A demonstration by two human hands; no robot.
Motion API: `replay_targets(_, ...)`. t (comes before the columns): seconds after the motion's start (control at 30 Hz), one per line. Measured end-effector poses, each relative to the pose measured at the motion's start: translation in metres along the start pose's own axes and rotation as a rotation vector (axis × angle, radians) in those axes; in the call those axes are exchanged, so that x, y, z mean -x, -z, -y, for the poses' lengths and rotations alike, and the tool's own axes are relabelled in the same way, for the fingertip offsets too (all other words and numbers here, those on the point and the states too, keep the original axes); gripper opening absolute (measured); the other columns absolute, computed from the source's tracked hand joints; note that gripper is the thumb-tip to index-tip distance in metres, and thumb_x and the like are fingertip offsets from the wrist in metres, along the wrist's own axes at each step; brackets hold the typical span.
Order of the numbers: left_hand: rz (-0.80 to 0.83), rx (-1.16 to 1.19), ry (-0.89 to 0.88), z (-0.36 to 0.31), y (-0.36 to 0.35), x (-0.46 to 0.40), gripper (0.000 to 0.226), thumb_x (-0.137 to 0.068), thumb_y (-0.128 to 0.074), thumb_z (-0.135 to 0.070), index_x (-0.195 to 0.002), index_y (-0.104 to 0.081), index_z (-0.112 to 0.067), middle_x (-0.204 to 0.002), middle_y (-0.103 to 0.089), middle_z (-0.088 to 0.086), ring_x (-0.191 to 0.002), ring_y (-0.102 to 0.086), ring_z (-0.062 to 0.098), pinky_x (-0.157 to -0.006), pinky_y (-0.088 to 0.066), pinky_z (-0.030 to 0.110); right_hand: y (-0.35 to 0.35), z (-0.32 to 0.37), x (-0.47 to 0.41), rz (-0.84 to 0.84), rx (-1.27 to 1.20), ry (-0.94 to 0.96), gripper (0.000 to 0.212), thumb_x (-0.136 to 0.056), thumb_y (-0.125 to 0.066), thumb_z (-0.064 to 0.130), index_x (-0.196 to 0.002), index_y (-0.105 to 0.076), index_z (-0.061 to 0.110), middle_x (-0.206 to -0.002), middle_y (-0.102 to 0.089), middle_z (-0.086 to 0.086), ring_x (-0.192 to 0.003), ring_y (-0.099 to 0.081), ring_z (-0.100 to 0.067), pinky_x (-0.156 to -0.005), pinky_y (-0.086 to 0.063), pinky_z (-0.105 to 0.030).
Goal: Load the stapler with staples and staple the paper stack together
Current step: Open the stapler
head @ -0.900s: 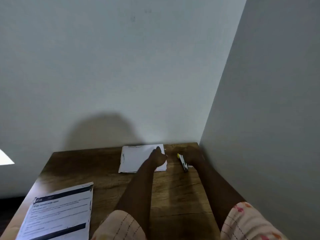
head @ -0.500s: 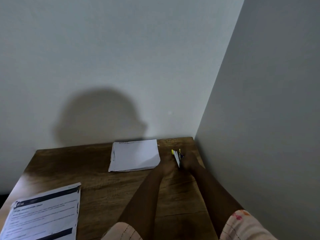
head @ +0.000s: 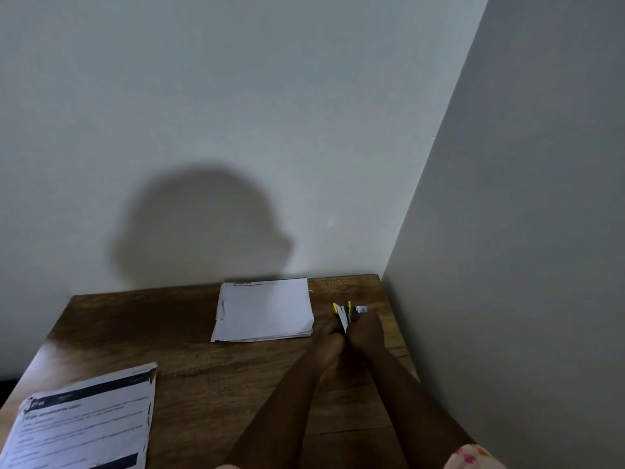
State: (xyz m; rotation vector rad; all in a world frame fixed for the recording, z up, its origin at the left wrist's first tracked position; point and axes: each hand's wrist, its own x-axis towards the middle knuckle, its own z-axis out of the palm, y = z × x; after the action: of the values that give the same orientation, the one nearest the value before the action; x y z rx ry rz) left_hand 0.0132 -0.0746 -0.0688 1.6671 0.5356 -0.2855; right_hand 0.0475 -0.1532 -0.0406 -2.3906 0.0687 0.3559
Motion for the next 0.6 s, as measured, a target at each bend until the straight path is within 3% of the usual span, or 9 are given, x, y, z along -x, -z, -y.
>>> replay_targets(0.07, -0.007, 0.038, 0.008, 0.005, 0.000, 0.004, 0.037, -0.096, -0.041, 0.007, -0.130, -0.054, 0.001, -0.131, -0.057, 0.025, -0.118, -0.056, 0.040, -0.059, -0.048, 0.007, -0.004, 0.001, 0.005, 0.002, -0.036, -0.056, 0.022, -0.088, -0.054, 0.006, -0.102, -0.065, -0.008, -0.109, -0.066, -0.023, -0.101, -0.063, -0.034, -0.069, -0.042, -0.025)
replay_targets(0.17, -0.006, 0.100, -0.005, 0.013, 0.003, 0.012, 0.036, -0.098, -0.039, 0.006, -0.131, -0.052, 0.004, -0.133, -0.055, 0.027, -0.118, -0.056, 0.039, -0.066, -0.048, 0.011, -0.008, 0.004, 0.012, -0.036, -0.084, -0.125, 0.026, -0.091, -0.054, 0.011, -0.108, -0.066, -0.004, -0.113, -0.067, -0.020, -0.106, -0.062, -0.032, -0.078, -0.045, -0.028)
replay_targets(0.3, -0.012, 0.241, -0.043, 0.015, 0.012, 0.032, 0.027, -0.093, -0.050, 0.001, -0.112, -0.067, -0.008, -0.121, -0.065, 0.022, -0.095, -0.063, 0.025, -0.079, -0.050, 0.026, -0.015, 0.007, 0.021, -0.069, -0.167, -0.202, 0.027, -0.092, -0.054, 0.014, -0.112, -0.062, -0.003, -0.117, -0.065, -0.018, -0.109, -0.061, -0.032, -0.087, -0.048, -0.033)
replay_targets(0.4, -0.003, 0.309, -0.088, 0.017, 0.020, 0.048, 0.029, -0.093, -0.049, 0.005, -0.115, -0.065, -0.004, -0.112, -0.066, 0.017, -0.087, -0.064, 0.020, -0.070, -0.052, 0.019, -0.022, 0.008, 0.030, -0.019, -0.230, -0.183, 0.026, -0.089, -0.060, 0.016, -0.111, -0.067, 0.004, -0.113, -0.069, -0.015, -0.104, -0.064, -0.031, -0.090, -0.052, -0.036)
replay_targets(0.5, -0.078, 0.378, -0.154, 0.024, 0.027, 0.063, 0.030, -0.093, -0.049, 0.003, -0.113, -0.066, -0.011, -0.103, -0.069, 0.005, -0.088, -0.065, 0.013, -0.068, -0.052, 0.014, -0.027, 0.006, 0.041, 0.022, -0.413, -0.165, 0.024, -0.084, -0.065, 0.010, -0.107, -0.072, 0.012, -0.107, -0.073, -0.011, -0.098, -0.067, -0.027, -0.090, -0.055, -0.039)
replay_targets(0.6, -0.210, 0.512, -0.147, 0.032, 0.037, 0.072, 0.025, -0.096, -0.049, -0.002, -0.111, -0.066, -0.012, -0.107, -0.070, 0.010, -0.091, -0.067, 0.021, -0.073, -0.057, 0.025, -0.030, 0.004, 0.058, 0.095, -0.559, -0.087, 0.022, -0.080, -0.066, -0.003, -0.091, -0.073, 0.015, -0.096, -0.074, -0.009, -0.089, -0.069, -0.026, -0.086, -0.057, -0.043)
